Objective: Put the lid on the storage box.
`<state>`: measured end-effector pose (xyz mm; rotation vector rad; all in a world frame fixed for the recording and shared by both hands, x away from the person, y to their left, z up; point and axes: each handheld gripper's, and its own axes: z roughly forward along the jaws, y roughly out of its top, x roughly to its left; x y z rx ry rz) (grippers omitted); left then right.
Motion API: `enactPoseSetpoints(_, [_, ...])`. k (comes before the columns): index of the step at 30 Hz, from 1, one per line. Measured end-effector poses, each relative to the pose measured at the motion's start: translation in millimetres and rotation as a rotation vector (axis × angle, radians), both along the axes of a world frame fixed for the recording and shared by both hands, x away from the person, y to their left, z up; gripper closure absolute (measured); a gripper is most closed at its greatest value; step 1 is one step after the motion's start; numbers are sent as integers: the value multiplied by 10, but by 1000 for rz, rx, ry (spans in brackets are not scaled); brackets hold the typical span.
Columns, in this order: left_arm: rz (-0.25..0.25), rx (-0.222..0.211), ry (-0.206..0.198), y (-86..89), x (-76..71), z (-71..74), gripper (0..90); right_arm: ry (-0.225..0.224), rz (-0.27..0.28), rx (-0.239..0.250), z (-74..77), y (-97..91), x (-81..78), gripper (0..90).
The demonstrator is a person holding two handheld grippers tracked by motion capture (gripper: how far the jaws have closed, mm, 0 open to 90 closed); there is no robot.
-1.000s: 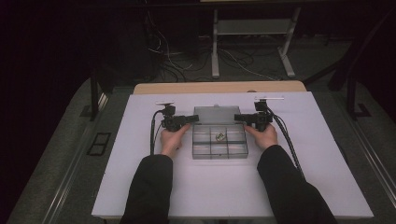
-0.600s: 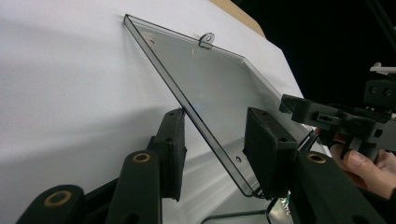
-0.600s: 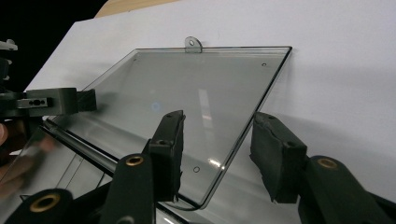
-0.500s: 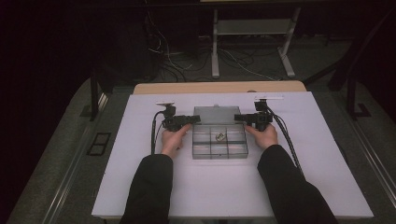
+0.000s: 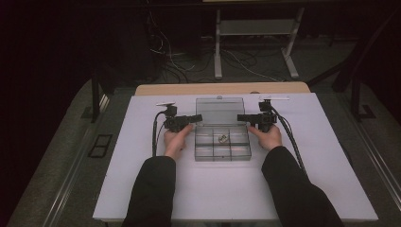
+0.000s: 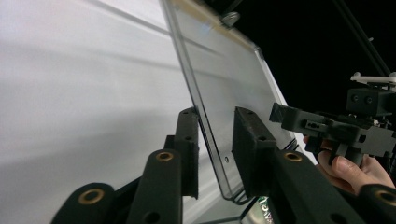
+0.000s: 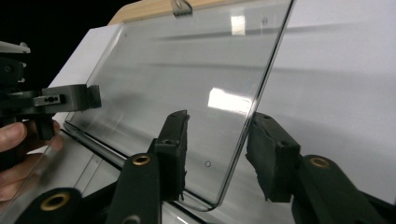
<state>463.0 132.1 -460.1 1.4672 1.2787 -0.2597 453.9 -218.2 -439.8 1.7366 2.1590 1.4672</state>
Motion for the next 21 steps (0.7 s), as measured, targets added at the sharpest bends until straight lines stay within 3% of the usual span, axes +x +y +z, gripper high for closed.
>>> enactPoseSetpoints(11, [-14,76,-113,-17,-68,151,778,-35,47,-5,120,-64,-29,723])
enactPoseSetpoints(16, [-18,101,-144,-28,-97,181,777,-37,67,13,132,-108,-27,761])
enactPoseSetpoints(21, [-27,143,-175,-49,-105,208,764,-57,84,-5,149,-109,-32,767])
